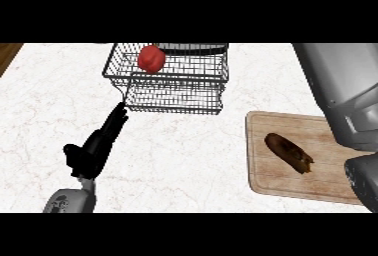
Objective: Pick the bell pepper from the cutting board and place it in the tiered basket
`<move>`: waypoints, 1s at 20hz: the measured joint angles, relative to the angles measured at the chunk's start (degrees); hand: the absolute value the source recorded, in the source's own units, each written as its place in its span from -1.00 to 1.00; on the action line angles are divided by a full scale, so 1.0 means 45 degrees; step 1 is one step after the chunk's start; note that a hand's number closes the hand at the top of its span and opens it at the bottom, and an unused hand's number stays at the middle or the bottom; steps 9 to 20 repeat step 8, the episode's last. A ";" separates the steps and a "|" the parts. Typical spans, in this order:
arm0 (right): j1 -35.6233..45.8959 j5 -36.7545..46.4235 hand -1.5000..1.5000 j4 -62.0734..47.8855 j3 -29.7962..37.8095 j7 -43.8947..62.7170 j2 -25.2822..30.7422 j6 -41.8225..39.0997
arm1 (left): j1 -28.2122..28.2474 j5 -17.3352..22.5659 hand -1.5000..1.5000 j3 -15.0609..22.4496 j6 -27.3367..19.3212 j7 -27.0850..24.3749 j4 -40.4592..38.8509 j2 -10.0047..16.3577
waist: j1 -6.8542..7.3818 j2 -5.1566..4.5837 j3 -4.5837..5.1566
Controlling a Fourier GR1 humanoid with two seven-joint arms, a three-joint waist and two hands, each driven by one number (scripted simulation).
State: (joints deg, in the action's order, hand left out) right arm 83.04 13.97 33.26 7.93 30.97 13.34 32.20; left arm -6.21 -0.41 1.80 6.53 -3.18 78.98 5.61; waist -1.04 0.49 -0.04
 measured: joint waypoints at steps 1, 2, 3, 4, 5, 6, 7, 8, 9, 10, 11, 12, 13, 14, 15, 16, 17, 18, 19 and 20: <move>-0.0343 -0.0175 -1.00 0.0389 0.0174 -0.0176 0.0301 -0.0100 | 0.0091 0.0001 0.00 -0.0001 0.0010 -0.0062 0.0016 -0.0001 | -0.0015 0.0000 -0.0003; -0.0824 -0.0379 -1.00 0.0818 0.0350 -0.0393 0.0603 -0.0264 | 0.0196 0.0009 0.00 -0.0004 -0.0001 -0.0040 0.0083 -0.0003 | -0.0079 0.0022 -0.0005; -0.1148 -0.0537 -1.00 0.1332 0.0453 -0.0385 0.0882 -0.0458 | 0.0273 -0.0036 0.00 -0.0014 -0.0048 -0.0168 -0.0009 -0.0025 | -0.0147 0.0037 -0.0010; -0.1593 -0.0788 -1.00 0.1770 0.0649 -0.0534 0.1266 -0.0802 | 0.0396 0.0001 0.00 -0.0066 0.0030 -0.0310 -0.0060 0.0041 | -0.0206 0.0050 -0.0006; -0.2046 -0.0962 -1.00 0.2311 0.0724 -0.0472 0.1545 -0.1114 | 0.0451 -0.0029 0.00 -0.0056 -0.0001 -0.0308 -0.0080 0.0023 | -0.0269 0.0071 -0.0009; -0.2591 -0.1170 -1.00 0.2780 0.0855 -0.0570 0.1863 -0.1459 | 0.0454 0.0057 0.00 -0.0154 0.0019 -0.0225 0.0029 0.0087 | -0.0286 0.0078 -0.0006; -0.3044 -0.1380 -1.00 0.3195 0.1005 -0.0607 0.2293 -0.1901 | 0.0475 0.0075 0.00 -0.0204 0.0044 -0.0333 -0.0027 0.0115 | -0.0313 0.0072 -0.0007; -0.3624 -0.1647 -1.00 0.3648 0.1145 -0.0710 0.2613 -0.2392 | 0.0470 0.0109 0.00 -0.0244 0.0076 -0.0328 0.0002 0.0152 | -0.0351 0.0080 -0.0007; -0.3624 -0.1647 -1.00 0.3648 0.1145 -0.0710 0.2613 -0.2392 | 0.0470 0.0109 0.00 -0.0244 0.0076 -0.0328 0.0002 0.0152 | -0.0351 0.0080 -0.0007; -0.3624 -0.1647 -1.00 0.3648 0.1145 -0.0710 0.2613 -0.2392 | 0.0470 0.0109 0.00 -0.0244 0.0076 -0.0328 0.0002 0.0152 | -0.0351 0.0080 -0.0007; -0.3624 -0.1647 -1.00 0.3648 0.1145 -0.0710 0.2613 -0.2392 | 0.0470 0.0109 0.00 -0.0244 0.0076 -0.0328 0.0002 0.0152 | -0.0351 0.0080 -0.0007; -0.3624 -0.1647 -1.00 0.3648 0.1145 -0.0710 0.2613 -0.2392 | 0.0470 0.0109 0.00 -0.0244 0.0076 -0.0328 0.0002 0.0152 | -0.0351 0.0080 -0.0007; -0.3624 -0.1647 -1.00 0.3648 0.1145 -0.0710 0.2613 -0.2392 | 0.0470 0.0109 0.00 -0.0244 0.0076 -0.0328 0.0002 0.0152 | -0.0351 0.0080 -0.0007; -0.3624 -0.1647 -1.00 0.3648 0.1145 -0.0710 0.2613 -0.2392 | 0.0470 0.0109 0.00 -0.0244 0.0076 -0.0328 0.0002 0.0152 | -0.0351 0.0080 -0.0007; -0.3624 -0.1647 -1.00 0.3648 0.1145 -0.0710 0.2613 -0.2392 | 0.0470 0.0109 0.00 -0.0244 0.0076 -0.0328 0.0002 0.0152 | -0.0351 0.0080 -0.0007; -0.3624 -0.1647 -1.00 0.3648 0.1145 -0.0710 0.2613 -0.2392 | 0.0470 0.0109 0.00 -0.0244 0.0076 -0.0328 0.0002 0.0152 | -0.0351 0.0080 -0.0007; -0.3624 -0.1647 -1.00 0.3648 0.1145 -0.0710 0.2613 -0.2392 | 0.0470 0.0109 0.00 -0.0244 0.0076 -0.0328 0.0002 0.0152 | -0.0351 0.0080 -0.0007; -0.3624 -0.1647 -1.00 0.3648 0.1145 -0.0710 0.2613 -0.2392 | 0.0470 0.0109 0.00 -0.0244 0.0076 -0.0328 0.0002 0.0152 | -0.0351 0.0080 -0.0007; -0.3624 -0.1647 -1.00 0.3648 0.1145 -0.0710 0.2613 -0.2392 | 0.0470 0.0109 0.00 -0.0244 0.0076 -0.0328 0.0002 0.0152 | -0.0351 0.0080 -0.0007; -0.3624 -0.1647 -1.00 0.3648 0.1145 -0.0710 0.2613 -0.2392 | 0.0470 0.0109 0.00 -0.0244 0.0076 -0.0328 0.0002 0.0152 | -0.0351 0.0080 -0.0007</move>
